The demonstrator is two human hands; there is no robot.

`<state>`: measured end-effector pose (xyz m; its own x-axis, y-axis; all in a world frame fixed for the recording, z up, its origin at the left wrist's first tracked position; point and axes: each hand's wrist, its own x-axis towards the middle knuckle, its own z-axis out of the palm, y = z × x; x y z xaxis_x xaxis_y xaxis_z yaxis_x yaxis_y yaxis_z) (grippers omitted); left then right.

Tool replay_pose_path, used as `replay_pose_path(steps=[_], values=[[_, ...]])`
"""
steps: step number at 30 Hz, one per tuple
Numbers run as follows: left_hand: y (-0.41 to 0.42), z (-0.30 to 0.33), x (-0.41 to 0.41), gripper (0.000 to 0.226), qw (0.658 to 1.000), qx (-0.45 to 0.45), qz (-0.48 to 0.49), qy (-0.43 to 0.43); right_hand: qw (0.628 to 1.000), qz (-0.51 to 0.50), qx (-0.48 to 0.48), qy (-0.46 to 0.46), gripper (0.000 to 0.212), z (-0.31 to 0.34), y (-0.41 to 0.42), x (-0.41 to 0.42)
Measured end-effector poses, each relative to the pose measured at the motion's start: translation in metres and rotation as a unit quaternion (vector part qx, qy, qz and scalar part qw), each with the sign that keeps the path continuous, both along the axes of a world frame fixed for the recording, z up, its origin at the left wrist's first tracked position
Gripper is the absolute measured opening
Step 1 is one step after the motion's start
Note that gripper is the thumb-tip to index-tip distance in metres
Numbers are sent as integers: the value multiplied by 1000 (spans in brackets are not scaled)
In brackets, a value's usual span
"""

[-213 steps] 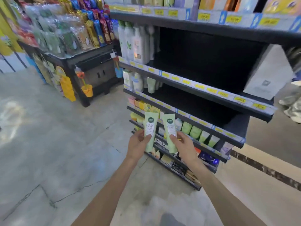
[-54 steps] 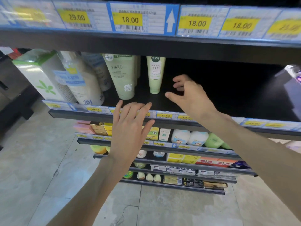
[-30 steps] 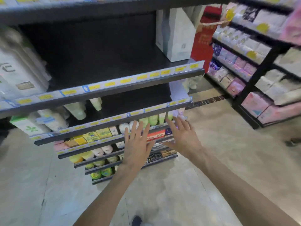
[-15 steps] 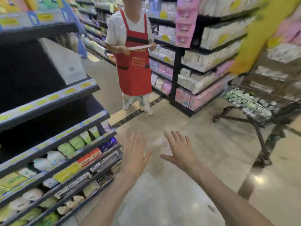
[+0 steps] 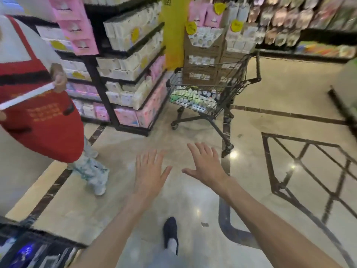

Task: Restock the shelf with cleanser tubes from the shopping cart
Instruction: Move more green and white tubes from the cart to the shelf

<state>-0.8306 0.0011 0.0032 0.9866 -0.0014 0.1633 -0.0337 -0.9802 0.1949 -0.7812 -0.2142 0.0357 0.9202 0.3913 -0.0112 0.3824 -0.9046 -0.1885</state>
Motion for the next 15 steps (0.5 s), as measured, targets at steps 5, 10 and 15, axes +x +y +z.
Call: replay_pose_path(steps=[5,10,15], values=[[-24,-10,124,56,996,-1,-84,-11,998,-68,-20,5,97,-6,-30,91],[-41,-9,234,60,990,-1,-142,5,992,-121,-14,34,97,-9,-46,176],[-51,-16,328,68,986,14,-162,39,987,-154,-15,44,98,-19,-58,262]])
